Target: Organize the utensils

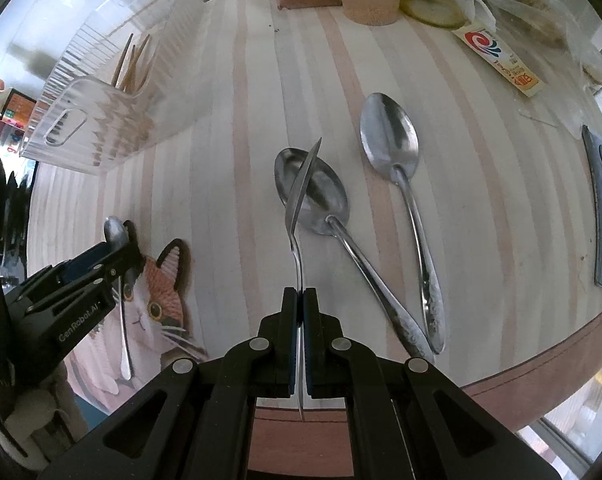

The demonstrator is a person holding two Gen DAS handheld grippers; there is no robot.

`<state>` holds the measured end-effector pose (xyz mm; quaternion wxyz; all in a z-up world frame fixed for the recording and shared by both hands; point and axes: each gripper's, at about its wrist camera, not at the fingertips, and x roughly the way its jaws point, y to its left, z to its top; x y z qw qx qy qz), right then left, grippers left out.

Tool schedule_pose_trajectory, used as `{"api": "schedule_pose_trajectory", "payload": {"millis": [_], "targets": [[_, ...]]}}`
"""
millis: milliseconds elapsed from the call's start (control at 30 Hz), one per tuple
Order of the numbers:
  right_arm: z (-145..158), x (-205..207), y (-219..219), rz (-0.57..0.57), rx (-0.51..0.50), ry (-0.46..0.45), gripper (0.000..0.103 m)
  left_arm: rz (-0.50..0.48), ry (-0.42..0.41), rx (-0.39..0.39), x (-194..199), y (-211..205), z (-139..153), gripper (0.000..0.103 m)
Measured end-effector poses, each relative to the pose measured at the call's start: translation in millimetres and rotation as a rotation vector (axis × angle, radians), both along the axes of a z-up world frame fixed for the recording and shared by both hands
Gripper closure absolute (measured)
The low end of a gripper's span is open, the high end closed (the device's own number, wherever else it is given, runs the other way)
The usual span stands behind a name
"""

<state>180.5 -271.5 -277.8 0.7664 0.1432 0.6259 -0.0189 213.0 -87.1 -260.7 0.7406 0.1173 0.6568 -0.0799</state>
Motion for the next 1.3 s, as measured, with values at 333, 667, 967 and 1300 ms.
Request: {"api": "schedule_pose_trajectory", "payload": {"millis": [333,667,967,1300], "targets": [[6,-2,1,0.013,0.001,-0.014,0.100,0.031,-0.027,-0.014,-12,25,15,0.103],[10,-4,1,0.018,0.012,-0.025,0.100,0.121,-0.033,-0.157,-10,62,48,0.101],[5,-3,1,0.019,0.009,-0.015,0.100,0.040,-0.001,-0.097,-4,23,7,0.040],[-1,-4,-7,-0.005,-0.012,-0.003,0.100,-0.012,-0.080,0.004,6,-8,1,0.065]]}}
